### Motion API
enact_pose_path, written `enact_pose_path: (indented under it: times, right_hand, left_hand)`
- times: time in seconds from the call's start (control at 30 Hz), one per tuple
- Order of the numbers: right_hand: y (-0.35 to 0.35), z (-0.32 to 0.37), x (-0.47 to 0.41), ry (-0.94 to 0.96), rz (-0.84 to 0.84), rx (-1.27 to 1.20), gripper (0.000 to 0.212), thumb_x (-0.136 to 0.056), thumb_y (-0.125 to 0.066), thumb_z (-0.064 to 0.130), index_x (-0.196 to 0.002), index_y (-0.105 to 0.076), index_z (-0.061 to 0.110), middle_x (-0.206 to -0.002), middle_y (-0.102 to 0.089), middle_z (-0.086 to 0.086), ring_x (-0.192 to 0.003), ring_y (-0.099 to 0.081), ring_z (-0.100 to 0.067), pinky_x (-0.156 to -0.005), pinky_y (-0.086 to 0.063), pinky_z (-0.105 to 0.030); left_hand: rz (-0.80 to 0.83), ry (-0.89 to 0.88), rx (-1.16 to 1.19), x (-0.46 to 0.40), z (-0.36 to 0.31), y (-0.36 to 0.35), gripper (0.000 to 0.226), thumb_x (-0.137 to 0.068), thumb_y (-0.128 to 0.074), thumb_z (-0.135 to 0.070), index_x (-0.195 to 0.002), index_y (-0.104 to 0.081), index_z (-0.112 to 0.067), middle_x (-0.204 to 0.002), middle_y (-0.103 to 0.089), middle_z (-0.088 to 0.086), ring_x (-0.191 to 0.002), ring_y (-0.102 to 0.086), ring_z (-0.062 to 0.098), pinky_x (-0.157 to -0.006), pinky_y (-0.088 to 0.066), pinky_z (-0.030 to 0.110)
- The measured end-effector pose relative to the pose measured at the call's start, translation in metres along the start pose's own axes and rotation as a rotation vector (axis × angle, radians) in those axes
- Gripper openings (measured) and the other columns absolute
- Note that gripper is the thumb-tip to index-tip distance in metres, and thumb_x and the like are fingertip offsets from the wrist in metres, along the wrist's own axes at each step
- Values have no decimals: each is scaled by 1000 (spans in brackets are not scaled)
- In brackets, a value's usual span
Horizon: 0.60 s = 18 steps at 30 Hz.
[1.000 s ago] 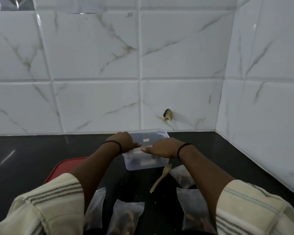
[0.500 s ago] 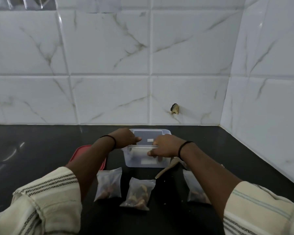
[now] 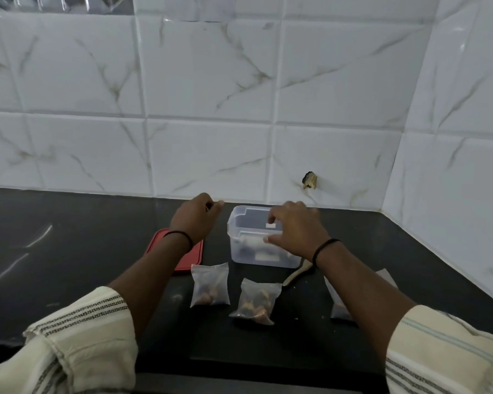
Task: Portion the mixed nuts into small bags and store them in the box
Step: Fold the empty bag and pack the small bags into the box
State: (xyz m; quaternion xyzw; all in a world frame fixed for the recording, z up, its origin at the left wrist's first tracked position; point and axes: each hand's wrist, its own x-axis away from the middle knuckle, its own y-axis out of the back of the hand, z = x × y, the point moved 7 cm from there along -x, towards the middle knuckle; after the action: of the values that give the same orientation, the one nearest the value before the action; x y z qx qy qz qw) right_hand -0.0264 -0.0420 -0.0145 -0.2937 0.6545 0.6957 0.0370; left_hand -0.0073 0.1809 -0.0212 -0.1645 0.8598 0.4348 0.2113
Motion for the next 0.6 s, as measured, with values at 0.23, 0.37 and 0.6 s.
enact_pose_path:
  times: [0.23, 0.37, 0.6]
  right_hand:
    - [16, 36, 6, 17, 248, -315, 33, -92, -61, 40, -78, -68, 11, -69, -69, 0, -60, -64, -15, -55, -47, -22]
    - [-31, 40, 36, -67, 744, -228, 54, -88, -65, 54, -96, -70, 1, -81, -68, -9, -68, -60, -19, -56, -46, -23]
    - [-47, 38, 48, -147, 754, -307, 41, -79, -80, 41, -94, -72, 3, -77, -63, -7, -69, -56, -20, -67, -53, -35]
  left_hand:
    - [520, 100, -100, 20, 28, -21, 22, -99, -50, -22, -94, -63, -5, -80, -68, 8, -58, -59, 18, -52, -49, 25]
    - [893, -2, -371, 48, 28, -40, 40, -89, -62, -48, -111, -68, -15, -105, -68, 1, -89, -63, 18, -81, -52, 29]
    - [871, -22, -486, 51, 28, -45, 41, -74, -73, -57, -90, -70, -19, -94, -69, 3, -81, -59, 18, -79, -51, 34]
